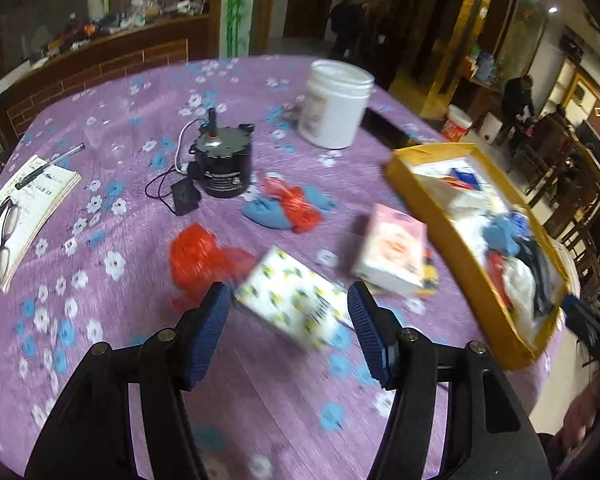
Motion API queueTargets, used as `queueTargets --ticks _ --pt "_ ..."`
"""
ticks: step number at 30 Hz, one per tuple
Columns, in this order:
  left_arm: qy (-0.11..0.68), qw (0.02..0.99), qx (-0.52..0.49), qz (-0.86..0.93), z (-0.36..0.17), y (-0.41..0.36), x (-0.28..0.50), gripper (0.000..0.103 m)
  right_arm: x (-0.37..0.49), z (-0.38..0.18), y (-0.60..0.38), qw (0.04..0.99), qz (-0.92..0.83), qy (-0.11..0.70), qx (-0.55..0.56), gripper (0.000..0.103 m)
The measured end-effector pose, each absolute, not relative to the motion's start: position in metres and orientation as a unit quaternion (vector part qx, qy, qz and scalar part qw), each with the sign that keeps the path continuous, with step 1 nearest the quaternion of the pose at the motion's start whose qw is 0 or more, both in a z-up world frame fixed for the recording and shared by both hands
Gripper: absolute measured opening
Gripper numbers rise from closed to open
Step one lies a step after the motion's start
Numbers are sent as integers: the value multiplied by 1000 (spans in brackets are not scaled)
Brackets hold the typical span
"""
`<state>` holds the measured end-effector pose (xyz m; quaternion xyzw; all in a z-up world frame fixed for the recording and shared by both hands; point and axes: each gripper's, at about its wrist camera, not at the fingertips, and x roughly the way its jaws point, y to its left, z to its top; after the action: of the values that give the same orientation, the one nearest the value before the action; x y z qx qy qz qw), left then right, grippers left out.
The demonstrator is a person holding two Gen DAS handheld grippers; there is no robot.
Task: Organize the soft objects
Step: 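Move both tools back to the pile toward the red bag and tissue box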
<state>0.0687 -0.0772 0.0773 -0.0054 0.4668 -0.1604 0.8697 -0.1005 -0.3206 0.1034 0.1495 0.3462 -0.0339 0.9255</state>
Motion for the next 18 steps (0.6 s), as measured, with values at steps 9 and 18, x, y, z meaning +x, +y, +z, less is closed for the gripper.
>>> queueTargets --ticks 9,18 --pt "522 839 25 -152 37 -104 118 60 -104 99 -325 924 -29 349 154 43" --pt "524 823 44 -214 37 -74 27 60 -105 94 -333 923 -24 350 161 45"
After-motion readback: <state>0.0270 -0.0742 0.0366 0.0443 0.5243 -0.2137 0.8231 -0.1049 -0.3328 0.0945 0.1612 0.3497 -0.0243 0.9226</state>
